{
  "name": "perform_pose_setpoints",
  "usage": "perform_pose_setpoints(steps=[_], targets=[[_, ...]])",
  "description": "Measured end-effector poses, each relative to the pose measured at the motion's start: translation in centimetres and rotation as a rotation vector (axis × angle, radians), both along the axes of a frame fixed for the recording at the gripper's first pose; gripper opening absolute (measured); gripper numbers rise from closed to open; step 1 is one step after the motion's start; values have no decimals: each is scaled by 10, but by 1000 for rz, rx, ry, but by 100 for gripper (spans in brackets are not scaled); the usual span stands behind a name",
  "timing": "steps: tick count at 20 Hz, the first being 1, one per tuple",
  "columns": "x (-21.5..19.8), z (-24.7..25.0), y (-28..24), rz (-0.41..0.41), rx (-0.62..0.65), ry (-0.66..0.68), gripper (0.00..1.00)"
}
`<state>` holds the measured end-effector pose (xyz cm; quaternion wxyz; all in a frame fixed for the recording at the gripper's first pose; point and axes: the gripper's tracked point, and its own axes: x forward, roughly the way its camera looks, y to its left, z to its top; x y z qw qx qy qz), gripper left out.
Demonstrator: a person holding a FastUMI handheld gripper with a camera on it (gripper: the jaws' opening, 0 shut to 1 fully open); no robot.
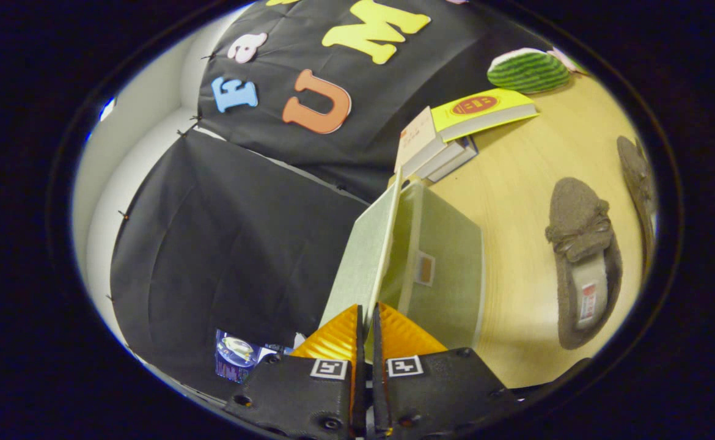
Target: Open the storage box then place both shoes into the box .Put the left shoe in first, then the right shoe, with the right side of both shoes facing outward in a uniform manner.
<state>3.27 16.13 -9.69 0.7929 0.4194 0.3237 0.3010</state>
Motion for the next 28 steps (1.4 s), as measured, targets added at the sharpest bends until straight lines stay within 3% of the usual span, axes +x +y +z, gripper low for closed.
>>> perform_pose_setpoints(steps=[3,9,15,17,19,24,28], targets=[[-3,39,23,2,-30,-78,9],[-12,113,133,87,-134,-257,9],[-32,113,249,246,-265,-374,17],[-40,111,272,277,-293,-429,27],[-47,111,278,279,-326,-481,47],[-43,122,257,170,-390,-558,96],[-34,127,220,70,-481,-641,97]])
